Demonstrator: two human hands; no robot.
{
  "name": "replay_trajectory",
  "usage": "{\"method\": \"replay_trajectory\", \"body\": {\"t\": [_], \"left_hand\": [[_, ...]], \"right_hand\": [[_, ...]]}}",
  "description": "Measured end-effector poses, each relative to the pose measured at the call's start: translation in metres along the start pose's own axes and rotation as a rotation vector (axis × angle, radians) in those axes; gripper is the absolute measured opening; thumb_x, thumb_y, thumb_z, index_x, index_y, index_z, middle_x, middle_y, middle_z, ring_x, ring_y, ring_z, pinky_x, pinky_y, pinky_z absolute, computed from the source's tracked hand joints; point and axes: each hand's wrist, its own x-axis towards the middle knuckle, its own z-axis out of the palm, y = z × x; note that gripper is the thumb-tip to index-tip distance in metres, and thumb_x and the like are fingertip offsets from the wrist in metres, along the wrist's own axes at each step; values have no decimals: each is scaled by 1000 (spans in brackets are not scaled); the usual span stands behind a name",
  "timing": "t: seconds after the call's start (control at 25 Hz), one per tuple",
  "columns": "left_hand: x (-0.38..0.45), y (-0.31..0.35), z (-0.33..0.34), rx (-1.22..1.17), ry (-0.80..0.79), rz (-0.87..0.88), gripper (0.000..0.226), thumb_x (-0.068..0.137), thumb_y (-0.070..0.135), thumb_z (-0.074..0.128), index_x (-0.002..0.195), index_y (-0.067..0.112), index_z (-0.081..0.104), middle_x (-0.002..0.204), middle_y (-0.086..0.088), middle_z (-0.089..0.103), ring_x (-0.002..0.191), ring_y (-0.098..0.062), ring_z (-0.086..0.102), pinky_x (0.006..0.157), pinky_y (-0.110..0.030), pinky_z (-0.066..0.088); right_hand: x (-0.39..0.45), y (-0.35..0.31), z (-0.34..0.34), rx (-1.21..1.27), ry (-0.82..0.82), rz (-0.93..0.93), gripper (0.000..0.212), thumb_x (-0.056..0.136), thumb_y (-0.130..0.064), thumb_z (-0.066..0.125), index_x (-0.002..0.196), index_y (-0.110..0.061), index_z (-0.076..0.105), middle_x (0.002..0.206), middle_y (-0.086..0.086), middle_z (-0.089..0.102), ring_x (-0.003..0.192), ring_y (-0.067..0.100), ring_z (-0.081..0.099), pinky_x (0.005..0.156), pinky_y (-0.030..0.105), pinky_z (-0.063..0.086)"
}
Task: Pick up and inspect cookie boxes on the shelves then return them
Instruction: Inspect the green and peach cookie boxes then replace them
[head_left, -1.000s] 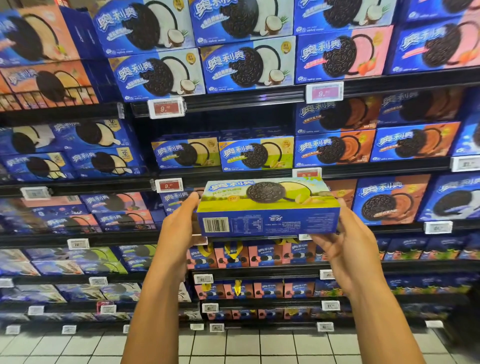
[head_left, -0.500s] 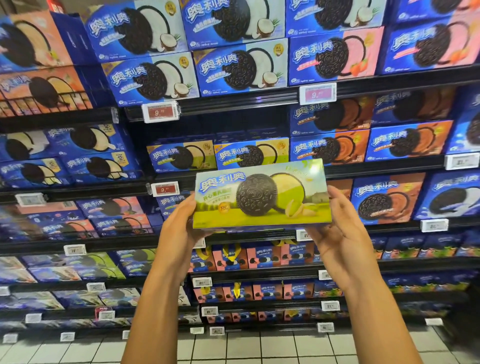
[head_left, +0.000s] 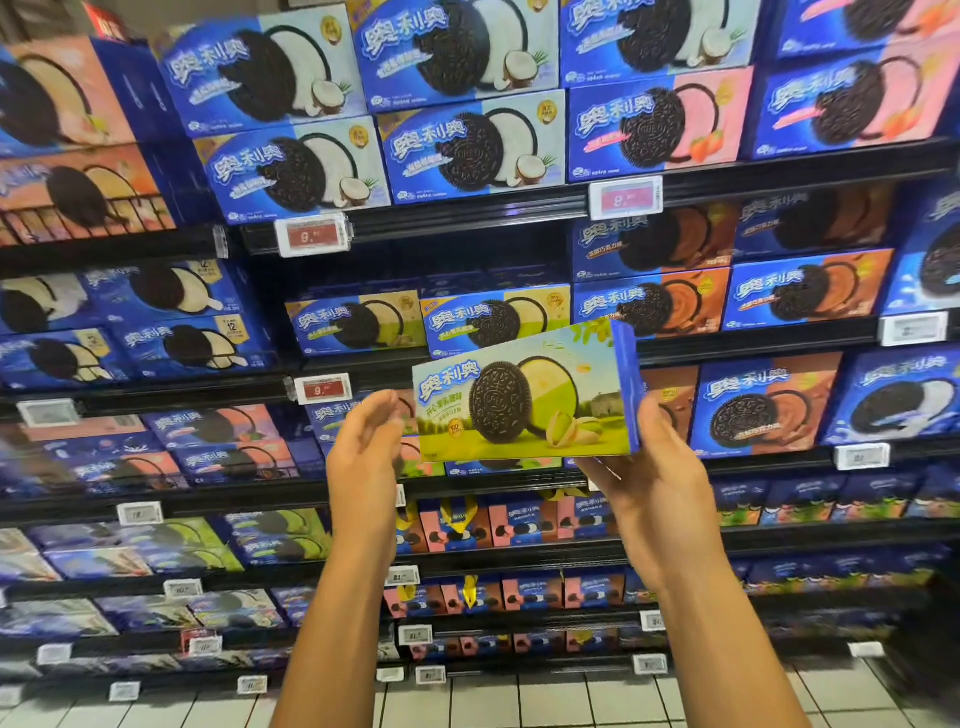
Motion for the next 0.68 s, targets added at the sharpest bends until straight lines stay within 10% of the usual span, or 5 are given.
{"method": "replay_trajectory", "body": {"t": [0.24, 0.44, 0.68], "left_hand": [[-18, 18, 37, -59, -519, -46, 42, 87, 62, 53, 117, 39, 69, 127, 7, 66, 123, -10, 58, 100, -39, 47], [-12, 11, 37, -220, -411, -50, 50, 85, 51, 62, 126, 23, 63, 126, -5, 68, 114, -21, 65, 89, -32, 55], [12, -12, -1, -643, -253, -276, 62, 88, 52, 53, 138, 14, 55, 138, -17, 58, 119, -33, 57, 90, -48, 50]], "right_hand": [[-6, 10, 40, -429, -57, -252, 26, 100, -33, 57, 122, -30, 70, 111, -15, 74, 104, 2, 68, 84, 18, 54], [-10, 22, 54, -582, -209, -204, 44, 92, -51, 58, 135, -40, 56, 143, -19, 55, 134, -3, 47, 112, 35, 43], [11, 31, 49, -696, -295, -178, 42, 94, -45, 54, 135, -54, 49, 147, -20, 49, 136, -5, 42, 111, 27, 41]]}}
